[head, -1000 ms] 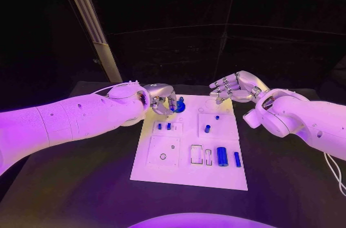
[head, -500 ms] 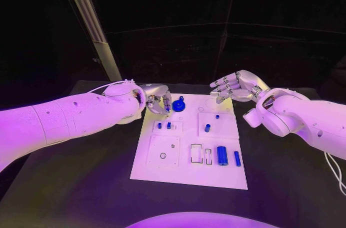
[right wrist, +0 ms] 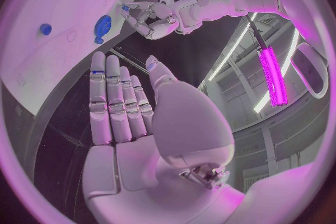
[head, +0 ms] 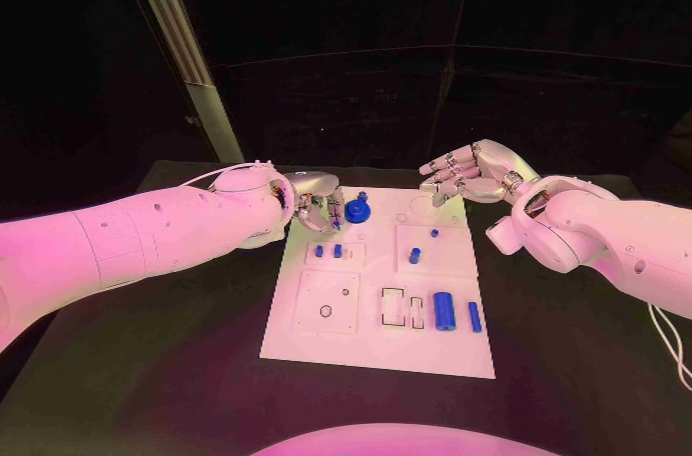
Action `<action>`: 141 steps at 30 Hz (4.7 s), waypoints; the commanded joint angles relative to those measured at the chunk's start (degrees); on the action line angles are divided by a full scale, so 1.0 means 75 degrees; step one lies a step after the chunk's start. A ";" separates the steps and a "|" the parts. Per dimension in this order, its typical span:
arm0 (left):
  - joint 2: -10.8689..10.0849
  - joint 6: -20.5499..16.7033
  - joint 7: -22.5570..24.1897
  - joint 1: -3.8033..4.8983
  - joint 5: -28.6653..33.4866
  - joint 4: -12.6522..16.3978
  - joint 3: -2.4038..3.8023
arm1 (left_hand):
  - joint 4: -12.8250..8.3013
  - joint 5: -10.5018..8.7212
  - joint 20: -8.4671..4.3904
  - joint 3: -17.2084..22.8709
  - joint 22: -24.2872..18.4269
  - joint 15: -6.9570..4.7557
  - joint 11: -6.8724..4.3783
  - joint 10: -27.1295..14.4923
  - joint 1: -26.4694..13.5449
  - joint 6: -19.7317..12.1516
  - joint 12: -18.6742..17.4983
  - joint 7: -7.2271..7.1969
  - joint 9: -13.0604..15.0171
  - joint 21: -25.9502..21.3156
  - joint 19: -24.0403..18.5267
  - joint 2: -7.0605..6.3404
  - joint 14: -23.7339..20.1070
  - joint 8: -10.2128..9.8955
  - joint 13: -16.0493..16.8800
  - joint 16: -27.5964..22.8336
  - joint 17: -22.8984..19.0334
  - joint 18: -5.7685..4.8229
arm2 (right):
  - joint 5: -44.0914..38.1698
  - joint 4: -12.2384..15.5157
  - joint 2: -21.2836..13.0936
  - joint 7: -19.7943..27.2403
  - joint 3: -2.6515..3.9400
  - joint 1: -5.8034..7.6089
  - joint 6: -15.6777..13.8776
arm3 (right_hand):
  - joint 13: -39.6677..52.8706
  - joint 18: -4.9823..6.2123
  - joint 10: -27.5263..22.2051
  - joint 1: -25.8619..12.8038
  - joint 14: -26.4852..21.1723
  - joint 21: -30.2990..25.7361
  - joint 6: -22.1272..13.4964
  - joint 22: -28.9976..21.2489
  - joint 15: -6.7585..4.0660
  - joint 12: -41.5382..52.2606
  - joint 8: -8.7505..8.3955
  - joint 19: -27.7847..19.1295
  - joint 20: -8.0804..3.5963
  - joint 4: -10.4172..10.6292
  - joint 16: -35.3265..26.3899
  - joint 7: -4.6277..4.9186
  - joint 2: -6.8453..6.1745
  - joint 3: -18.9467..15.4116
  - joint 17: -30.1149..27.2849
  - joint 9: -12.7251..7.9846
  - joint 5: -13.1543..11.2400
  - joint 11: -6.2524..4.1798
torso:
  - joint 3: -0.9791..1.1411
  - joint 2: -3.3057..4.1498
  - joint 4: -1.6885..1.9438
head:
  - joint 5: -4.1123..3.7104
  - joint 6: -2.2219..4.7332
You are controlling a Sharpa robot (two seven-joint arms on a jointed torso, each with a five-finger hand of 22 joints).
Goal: Assemble the parts on the task board
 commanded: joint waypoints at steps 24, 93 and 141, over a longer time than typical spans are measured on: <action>0.0085 0.0408 -0.0295 -0.0010 0.0037 -0.0100 -0.0046 | -0.0065 -0.0017 0.0008 -0.0020 -0.0038 -0.0045 0.0012 0.0077 -0.0152 0.0040 -0.0112 -0.0011 -0.0003 -0.0055 -0.0012 -0.0030 0.0175 -0.0098 0.0012 -0.0005 -0.0048 -0.0086 | -0.0004 0.0002 0.0012 0.0090 0.0004 0.0013 -0.0026 | -0.0012 0.0024 -0.0039 -0.0005 -0.0037 -0.0048 -0.0071 -0.0010 0.0011 0.0032 0.0048 0.0045 0.0033 -0.0035 0.0045 -0.0005 0.0072 0.0016 -0.0009 0.0007 0.0050 0.0014 | -0.0005 -0.0003 0.0001 | 0.0010 -0.0056; -0.1367 -0.1180 0.3615 0.0065 0.9735 0.0689 -0.0073 | -0.0408 -0.0013 0.0310 -0.0038 -0.2740 0.0303 0.0468 -0.1207 -0.0090 -0.0493 -0.0135 0.0420 -0.0018 -0.3548 -0.2413 0.0122 -0.2373 -0.0693 0.0007 -0.3092 -0.5055 0.0523 | -0.7773 -0.0341 0.0239 -0.2178 0.0000 -0.0332 0.0798 | -0.0023 -0.0224 0.0455 -0.0222 0.2190 0.4335 0.0758 0.3455 -0.0628 -0.0315 0.0008 0.1806 -0.0660 -0.0740 0.5367 -0.0468 -0.0693 0.2480 0.3984 0.0003 -0.0488 -0.0444 | -0.0007 -0.0005 0.0013 | -0.0522 0.0244; -0.1447 -0.1267 0.3452 0.0061 0.9973 0.0738 -0.0075 | -0.0472 -0.0010 0.0312 -0.0134 -0.2708 0.0312 0.0489 -0.1307 -0.0135 -0.0623 -0.0024 0.0465 -0.0048 -0.3479 -0.2313 0.0114 -0.2191 -0.0708 -0.0017 -0.2958 -0.5110 0.0518 | -0.8663 -0.0058 0.0392 -0.2538 0.0001 -0.0461 0.0612 | 0.0132 -0.0558 0.1332 0.0018 0.2229 0.6983 0.1695 0.6667 -0.0797 -0.0118 0.0274 0.1882 -0.0735 -0.1065 0.6988 -0.0669 -0.0415 0.3619 0.5388 0.0121 -0.0902 -0.0680 | -0.0002 -0.0009 -0.0003 | -0.0440 0.0082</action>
